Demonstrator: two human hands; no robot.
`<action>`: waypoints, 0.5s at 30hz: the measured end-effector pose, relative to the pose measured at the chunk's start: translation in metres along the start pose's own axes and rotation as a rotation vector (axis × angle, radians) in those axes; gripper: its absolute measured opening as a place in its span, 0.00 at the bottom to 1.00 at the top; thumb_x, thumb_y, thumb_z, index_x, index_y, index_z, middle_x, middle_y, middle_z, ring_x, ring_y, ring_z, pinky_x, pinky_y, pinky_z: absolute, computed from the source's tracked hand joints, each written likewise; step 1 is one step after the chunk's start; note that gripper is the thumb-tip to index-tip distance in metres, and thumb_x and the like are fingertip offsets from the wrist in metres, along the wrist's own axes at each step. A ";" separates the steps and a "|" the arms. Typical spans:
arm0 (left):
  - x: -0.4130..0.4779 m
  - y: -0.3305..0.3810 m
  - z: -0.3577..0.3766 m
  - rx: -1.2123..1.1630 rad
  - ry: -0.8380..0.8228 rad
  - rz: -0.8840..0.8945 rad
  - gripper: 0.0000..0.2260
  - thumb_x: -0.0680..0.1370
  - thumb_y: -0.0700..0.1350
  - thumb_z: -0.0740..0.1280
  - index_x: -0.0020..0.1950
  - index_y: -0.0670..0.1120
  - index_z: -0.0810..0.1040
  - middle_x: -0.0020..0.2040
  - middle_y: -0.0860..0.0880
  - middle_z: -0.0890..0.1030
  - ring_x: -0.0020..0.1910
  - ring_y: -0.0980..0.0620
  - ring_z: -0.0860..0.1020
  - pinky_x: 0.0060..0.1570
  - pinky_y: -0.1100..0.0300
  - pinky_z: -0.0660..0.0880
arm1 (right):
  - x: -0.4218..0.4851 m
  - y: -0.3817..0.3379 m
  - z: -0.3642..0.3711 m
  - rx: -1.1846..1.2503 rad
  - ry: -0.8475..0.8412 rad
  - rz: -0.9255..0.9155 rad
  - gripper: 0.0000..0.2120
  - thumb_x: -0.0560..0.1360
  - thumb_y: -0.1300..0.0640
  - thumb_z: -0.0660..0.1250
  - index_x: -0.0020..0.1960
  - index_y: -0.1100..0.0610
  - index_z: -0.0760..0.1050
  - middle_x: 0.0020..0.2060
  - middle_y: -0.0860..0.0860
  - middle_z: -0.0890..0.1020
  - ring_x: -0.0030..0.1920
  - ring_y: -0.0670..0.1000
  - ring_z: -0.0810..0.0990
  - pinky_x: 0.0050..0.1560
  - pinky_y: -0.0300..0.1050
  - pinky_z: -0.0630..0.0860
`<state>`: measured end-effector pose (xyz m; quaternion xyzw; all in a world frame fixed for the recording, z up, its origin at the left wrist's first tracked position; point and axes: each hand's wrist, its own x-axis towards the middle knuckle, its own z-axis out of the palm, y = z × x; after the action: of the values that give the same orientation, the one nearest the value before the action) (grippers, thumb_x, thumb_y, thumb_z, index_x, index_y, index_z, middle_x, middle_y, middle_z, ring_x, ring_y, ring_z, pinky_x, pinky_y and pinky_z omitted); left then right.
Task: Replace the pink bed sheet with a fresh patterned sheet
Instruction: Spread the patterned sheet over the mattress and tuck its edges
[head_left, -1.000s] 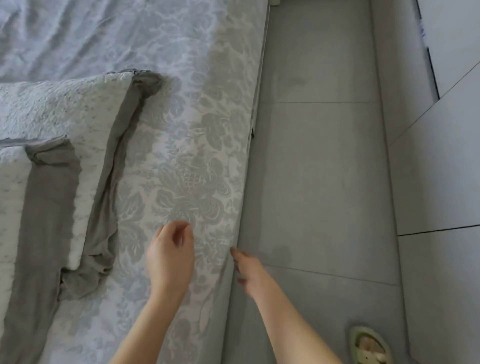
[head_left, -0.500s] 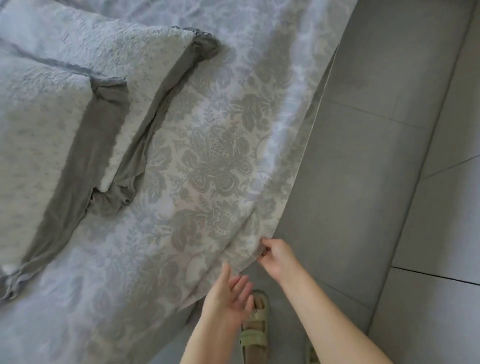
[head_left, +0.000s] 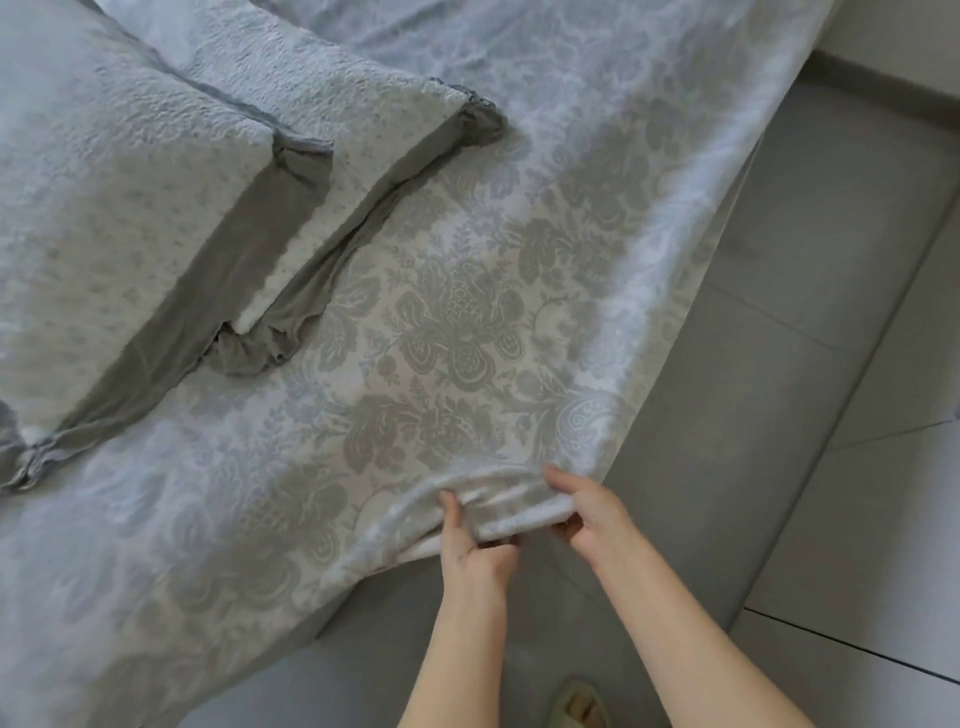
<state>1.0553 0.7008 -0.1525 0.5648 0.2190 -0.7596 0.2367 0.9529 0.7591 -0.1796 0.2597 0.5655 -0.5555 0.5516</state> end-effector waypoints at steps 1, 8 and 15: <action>0.003 0.001 -0.001 -0.047 -0.010 0.010 0.20 0.73 0.50 0.71 0.58 0.39 0.75 0.52 0.38 0.80 0.52 0.40 0.78 0.52 0.46 0.75 | 0.001 -0.002 -0.001 0.002 0.050 0.000 0.09 0.70 0.63 0.72 0.49 0.63 0.78 0.41 0.56 0.83 0.42 0.54 0.82 0.38 0.46 0.78; 0.016 -0.001 -0.008 -0.167 0.077 0.138 0.07 0.81 0.34 0.56 0.50 0.39 0.74 0.44 0.43 0.76 0.46 0.47 0.77 0.33 0.60 0.79 | -0.002 -0.077 0.033 0.163 -0.127 -0.143 0.12 0.74 0.61 0.68 0.57 0.64 0.77 0.49 0.59 0.83 0.48 0.56 0.82 0.50 0.53 0.78; 0.005 0.002 0.019 -0.240 -0.128 0.294 0.18 0.76 0.49 0.64 0.63 0.43 0.75 0.62 0.40 0.77 0.63 0.38 0.73 0.67 0.42 0.65 | -0.013 -0.109 0.032 -0.373 0.453 -0.504 0.16 0.69 0.55 0.75 0.49 0.64 0.77 0.43 0.55 0.81 0.45 0.56 0.80 0.47 0.48 0.77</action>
<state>1.0407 0.6871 -0.1527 0.5091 0.2075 -0.7196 0.4241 0.8686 0.7067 -0.1236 0.1236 0.8105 -0.4897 0.2967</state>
